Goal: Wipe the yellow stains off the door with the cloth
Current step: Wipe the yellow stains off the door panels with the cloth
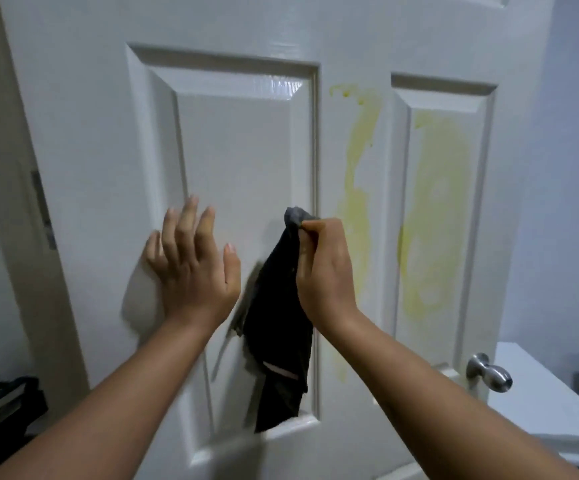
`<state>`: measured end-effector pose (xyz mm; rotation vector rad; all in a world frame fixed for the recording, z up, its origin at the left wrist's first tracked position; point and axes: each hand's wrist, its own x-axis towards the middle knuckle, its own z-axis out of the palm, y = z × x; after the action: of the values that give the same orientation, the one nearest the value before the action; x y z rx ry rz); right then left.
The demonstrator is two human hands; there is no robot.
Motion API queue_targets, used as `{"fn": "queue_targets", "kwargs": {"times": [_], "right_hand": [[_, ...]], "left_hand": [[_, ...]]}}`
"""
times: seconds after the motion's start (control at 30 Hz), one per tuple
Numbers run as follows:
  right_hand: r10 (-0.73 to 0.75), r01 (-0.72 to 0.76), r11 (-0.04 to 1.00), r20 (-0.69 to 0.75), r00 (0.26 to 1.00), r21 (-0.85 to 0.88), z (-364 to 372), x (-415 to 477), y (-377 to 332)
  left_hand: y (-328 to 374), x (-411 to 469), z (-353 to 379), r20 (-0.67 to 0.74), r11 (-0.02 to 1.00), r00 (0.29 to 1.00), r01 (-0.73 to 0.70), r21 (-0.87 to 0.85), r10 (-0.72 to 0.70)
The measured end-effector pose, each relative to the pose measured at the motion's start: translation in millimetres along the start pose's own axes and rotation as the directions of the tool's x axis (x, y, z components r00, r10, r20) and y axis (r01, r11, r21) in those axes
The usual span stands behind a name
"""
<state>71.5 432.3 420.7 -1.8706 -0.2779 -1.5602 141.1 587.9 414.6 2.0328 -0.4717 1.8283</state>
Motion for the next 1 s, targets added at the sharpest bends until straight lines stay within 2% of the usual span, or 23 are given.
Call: {"fn": "queue_targets", "kwargs": {"times": [0.17,0.3,0.4,0.47,0.53,0.57,0.6,0.67,0.7,0.73,0.8,0.83,0.87,0.9,0.97,1.0], "right_hand": [[-0.122,0.128,0.991,-0.13,0.984,0.033,-30.2,107.8,-4.4],[-0.066,0.087,0.994,-0.278,0.958,0.062,-52.6,178.9,9.7],[0.017,0.029,0.994,-0.406,0.914,0.107,-62.9,225.9,27.1],[-0.053,0.07,0.997,-0.375,0.926,0.032,-56.6,240.9,42.6],[-0.258,0.23,0.964,-0.274,0.926,-0.13,-41.2,235.9,52.8],[-0.386,0.35,0.916,-0.19,0.903,-0.198,-33.2,229.0,56.4],[-0.506,0.476,0.846,-0.075,0.86,-0.241,-27.4,221.1,61.0],[-0.691,0.702,0.668,0.145,0.709,-0.247,-28.5,214.3,65.8],[-0.724,0.742,0.63,0.172,0.668,-0.229,-33.7,218.2,68.2],[-0.691,0.696,0.685,0.109,0.715,-0.215,-38.8,222.3,70.8],[-0.418,0.397,0.906,-0.176,0.891,-0.144,-45.5,228.0,71.1],[-0.3,0.27,0.952,-0.261,0.918,-0.142,-42.2,225.0,68.0],[-0.306,0.26,0.945,-0.251,0.919,-0.199,-35.0,218.8,63.6],[-0.425,0.379,0.888,-0.154,0.892,-0.261,-26.8,209.5,61.3],[-0.663,0.65,0.708,0.058,0.747,-0.276,-21.4,200.1,65.5],[-0.654,0.641,0.719,0.05,0.755,-0.27,-25.9,205.5,68.0]], "left_hand": [[46.2,70.8,11.4,-0.01,0.999,0.999,0.037,-0.035,-0.037],[63.2,103.6,28.1,0.005,0.999,0.999,0.051,0.014,-0.051],[67.0,104.6,42.1,-0.01,0.99,0.998,0.06,0.13,-0.059],[65.4,99.6,47.4,-0.019,0.979,0.998,0.055,0.197,-0.052],[63.3,96.8,49.1,-0.029,0.973,0.998,0.063,0.224,-0.058],[63.4,96.7,48.5,-0.036,0.971,0.998,0.063,0.229,-0.056],[63.9,96.7,48.4,-0.039,0.97,0.998,0.06,0.235,-0.052],[65.3,96.6,47.5,-0.037,0.971,0.998,0.064,0.232,-0.057],[66.2,96.3,46.8,-0.036,0.97,0.998,0.065,0.232,-0.058],[67.2,96.0,46.4,-0.033,0.97,0.998,0.066,0.235,-0.06],[67.4,96.0,45.0,-0.027,0.971,0.997,0.071,0.228,-0.067],[67.4,96.3,44.8,-0.026,0.971,0.997,0.072,0.228,-0.068],[67.7,96.5,44.8,-0.028,0.97,0.997,0.071,0.231,-0.066],[67.8,96.1,44.9,-0.03,0.971,0.998,0.064,0.229,-0.059],[66.7,95.3,45.7,-0.042,0.973,0.998,0.055,0.224,-0.047],[66.0,95.3,46.2,-0.044,0.973,0.998,0.053,0.225,-0.044]]}}
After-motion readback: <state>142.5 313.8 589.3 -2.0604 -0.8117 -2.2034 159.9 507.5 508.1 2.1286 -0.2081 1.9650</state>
